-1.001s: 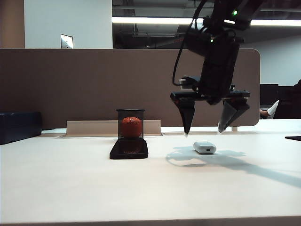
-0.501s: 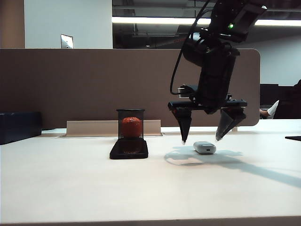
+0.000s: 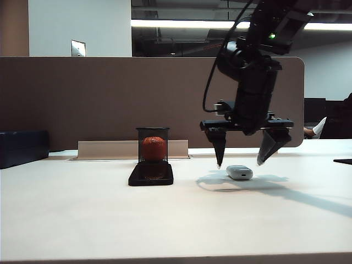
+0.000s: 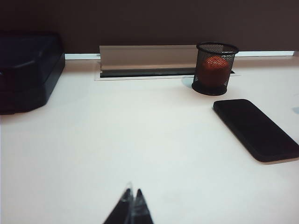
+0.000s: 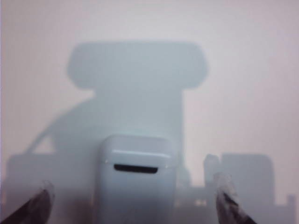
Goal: Find the wireless headphone case on the desktop and place it on the left side of the phone.
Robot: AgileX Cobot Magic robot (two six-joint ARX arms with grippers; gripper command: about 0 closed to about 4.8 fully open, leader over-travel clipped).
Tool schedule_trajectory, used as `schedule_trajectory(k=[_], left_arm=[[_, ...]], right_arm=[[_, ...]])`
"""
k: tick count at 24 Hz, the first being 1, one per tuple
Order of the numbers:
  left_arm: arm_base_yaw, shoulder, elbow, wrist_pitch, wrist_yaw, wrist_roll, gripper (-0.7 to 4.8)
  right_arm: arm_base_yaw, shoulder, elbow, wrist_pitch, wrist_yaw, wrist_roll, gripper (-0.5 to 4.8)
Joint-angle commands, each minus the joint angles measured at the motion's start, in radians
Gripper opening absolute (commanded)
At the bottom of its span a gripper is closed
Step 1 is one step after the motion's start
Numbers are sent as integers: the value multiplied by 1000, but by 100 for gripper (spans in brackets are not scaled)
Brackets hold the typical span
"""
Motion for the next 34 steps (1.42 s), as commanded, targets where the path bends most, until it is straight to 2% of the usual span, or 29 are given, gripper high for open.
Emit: schedule_trajectory(k=[1,4,22,27,29,30,32,34], left_arm=[[2,1,2,13,4,-3,-5],[2,1,2,13,4,-3,-5],[2,1,2,12,4,-3,-5],[2,1,2,12,3,-3,-5],[2,1,2,12,3,-3,-5],[2,1,2,12,3,-3,-5],[2,1,2,12,3,-3,-5],[2,1,2,12,4,-3,-5]], right_arm=[[-4,-4,5,21,-40,14,479],[-4,-1,5,46,-78,24,479],[-3,53,5,-7,-57,39,478],[-3,54,5,-25,-51,32,386],[-3,54,5,-24,-51,32,336],[-3,54,5,-25,-52,32,294],[-3,54,5,-25,-51,32,264],[-3,54,5,-25,-51,32,259]])
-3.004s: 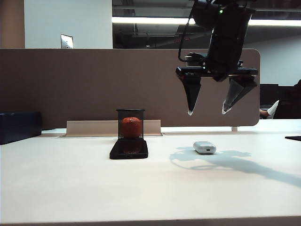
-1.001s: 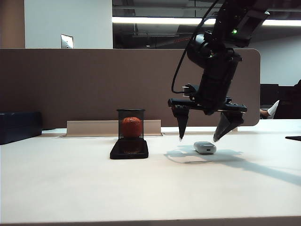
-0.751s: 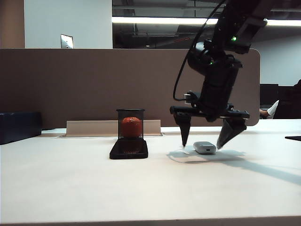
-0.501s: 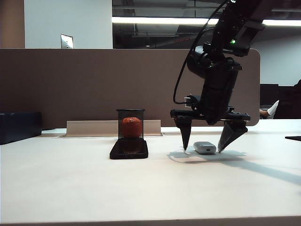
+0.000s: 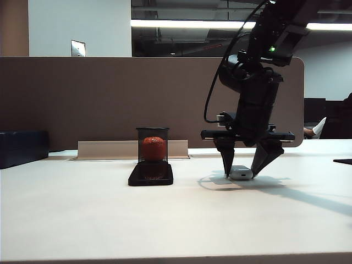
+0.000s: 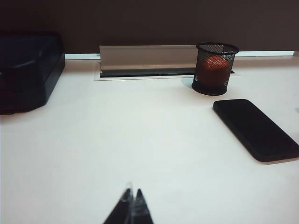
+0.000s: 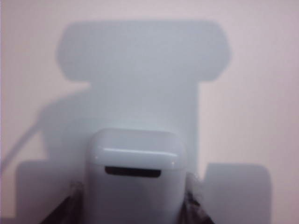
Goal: Find the wireless headphone case on the desktop and place it on the left side of the phone.
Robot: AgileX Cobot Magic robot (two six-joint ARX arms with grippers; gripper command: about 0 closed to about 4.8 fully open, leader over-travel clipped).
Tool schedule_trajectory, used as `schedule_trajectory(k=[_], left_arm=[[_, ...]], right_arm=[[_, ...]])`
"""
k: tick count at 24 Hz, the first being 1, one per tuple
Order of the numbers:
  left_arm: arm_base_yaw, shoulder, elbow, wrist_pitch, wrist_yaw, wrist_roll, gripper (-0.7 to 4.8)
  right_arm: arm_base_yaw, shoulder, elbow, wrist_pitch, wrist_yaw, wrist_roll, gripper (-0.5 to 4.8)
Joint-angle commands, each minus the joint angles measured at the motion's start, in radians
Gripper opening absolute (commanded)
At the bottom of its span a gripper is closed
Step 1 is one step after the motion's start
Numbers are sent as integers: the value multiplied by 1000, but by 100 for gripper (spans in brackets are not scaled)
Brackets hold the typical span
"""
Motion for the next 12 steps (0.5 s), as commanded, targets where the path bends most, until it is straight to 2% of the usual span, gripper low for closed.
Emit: schedule_trajectory(k=[1,5,8,12], left_arm=[[2,1,2,12,4,-3,-5],[2,1,2,12,3,-3,-5],[2,1,2,12,3,-3,-5],[2,1,2,12,3,-3,-5]], right_arm=[[2,4,-1,-16,-4,1,259],[2,4,-1,-19,-4,1,258],[2,3,-1,-34,-4,1,207],[2,3,-1,-38,-3,-25,205]])
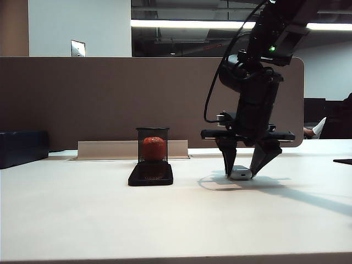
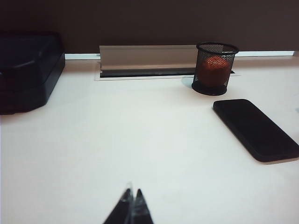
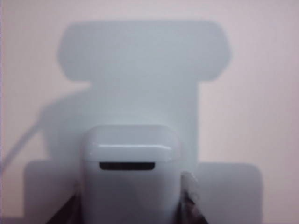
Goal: Find the wireless headphone case on the desktop and place it on the left side of the phone.
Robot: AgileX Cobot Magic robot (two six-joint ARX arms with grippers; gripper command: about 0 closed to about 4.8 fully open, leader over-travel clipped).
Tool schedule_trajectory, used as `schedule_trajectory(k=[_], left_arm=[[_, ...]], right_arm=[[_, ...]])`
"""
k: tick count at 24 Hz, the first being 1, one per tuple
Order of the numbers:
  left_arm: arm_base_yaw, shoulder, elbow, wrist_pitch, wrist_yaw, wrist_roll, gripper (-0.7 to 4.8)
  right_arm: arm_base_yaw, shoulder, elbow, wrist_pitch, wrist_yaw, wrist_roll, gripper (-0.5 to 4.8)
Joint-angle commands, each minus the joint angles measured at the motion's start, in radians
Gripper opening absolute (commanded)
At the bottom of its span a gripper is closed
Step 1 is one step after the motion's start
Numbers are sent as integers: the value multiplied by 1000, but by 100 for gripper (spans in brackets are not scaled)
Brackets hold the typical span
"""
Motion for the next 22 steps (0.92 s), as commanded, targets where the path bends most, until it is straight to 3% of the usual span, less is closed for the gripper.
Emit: schedule_trajectory(k=[1,15,22], left_arm=[[2,1,2,12,3,-3,-5],[2,1,2,12,3,-3,-5],[2,1,2,12,3,-3,-5]], right_arm=[[2,4,-1,-31,-3,-24,202],[2,-8,21,-60,-3,-24,196],[2,-9,119,-146,-4,-24,196]])
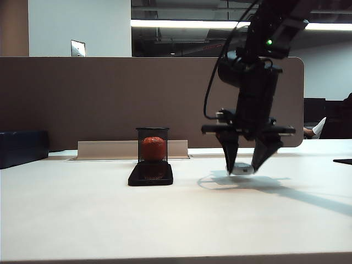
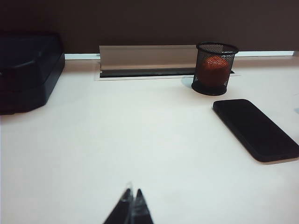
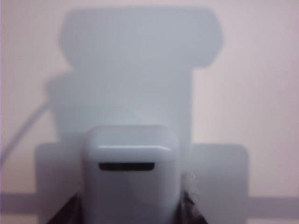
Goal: Find the wireless headphone case on the desktop and place it on the left side of the phone.
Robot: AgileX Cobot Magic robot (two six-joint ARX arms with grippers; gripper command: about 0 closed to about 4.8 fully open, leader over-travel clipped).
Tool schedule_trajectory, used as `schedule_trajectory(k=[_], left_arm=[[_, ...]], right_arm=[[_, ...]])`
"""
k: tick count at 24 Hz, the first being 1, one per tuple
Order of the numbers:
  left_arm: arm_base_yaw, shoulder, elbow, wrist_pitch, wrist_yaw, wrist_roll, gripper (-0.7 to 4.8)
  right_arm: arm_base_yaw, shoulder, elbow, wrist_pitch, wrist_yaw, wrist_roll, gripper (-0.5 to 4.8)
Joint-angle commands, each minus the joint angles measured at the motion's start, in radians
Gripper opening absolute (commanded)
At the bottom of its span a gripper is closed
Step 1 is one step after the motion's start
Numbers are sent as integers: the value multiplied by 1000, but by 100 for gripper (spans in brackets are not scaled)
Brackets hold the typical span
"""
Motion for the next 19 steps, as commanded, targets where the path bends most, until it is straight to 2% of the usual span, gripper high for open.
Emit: schedule_trajectory(k=[1,8,19], left_arm=[[2,0,2,12,3,-3,-5],[2,0,2,12,4,-3,-5],[2,0,2,12,4,-3,-5]], right_arm=[[2,-8,63,-44,-1,0,196],[8,-17,140,-102,-39,0,196],[114,-63,156,-89,-54,0,196]])
